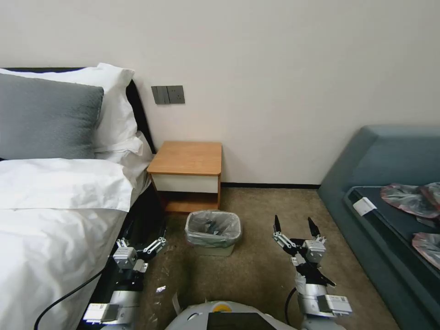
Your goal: Pick up the garbage bag from the table and place it over the trash can.
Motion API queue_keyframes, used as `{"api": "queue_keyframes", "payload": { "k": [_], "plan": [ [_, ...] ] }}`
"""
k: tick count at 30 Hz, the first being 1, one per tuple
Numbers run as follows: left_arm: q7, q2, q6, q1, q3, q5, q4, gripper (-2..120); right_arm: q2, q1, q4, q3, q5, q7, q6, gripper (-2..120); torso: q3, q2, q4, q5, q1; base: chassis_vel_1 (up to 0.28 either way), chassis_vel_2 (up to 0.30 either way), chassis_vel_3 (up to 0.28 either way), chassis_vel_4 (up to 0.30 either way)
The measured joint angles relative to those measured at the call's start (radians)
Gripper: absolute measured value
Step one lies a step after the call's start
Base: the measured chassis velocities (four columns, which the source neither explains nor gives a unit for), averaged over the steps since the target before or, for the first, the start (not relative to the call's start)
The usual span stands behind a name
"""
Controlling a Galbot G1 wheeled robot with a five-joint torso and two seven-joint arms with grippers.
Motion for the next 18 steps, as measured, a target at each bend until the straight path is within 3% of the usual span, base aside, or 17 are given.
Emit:
{"api": "queue_keyframes", "payload": {
  "k": [18],
  "plan": [
    [-0.002, 0.001, 0.005, -0.005, 0.004, 0.000, 0.002, 100, -0.002, 0.003, 0.000, -0.001, 0.001, -0.001, -0.005, 100, 0.000, 0.000, 0.0000, 0.0000, 0.000, 0.000, 0.000, 0.000, 0.000]
  ]
}}
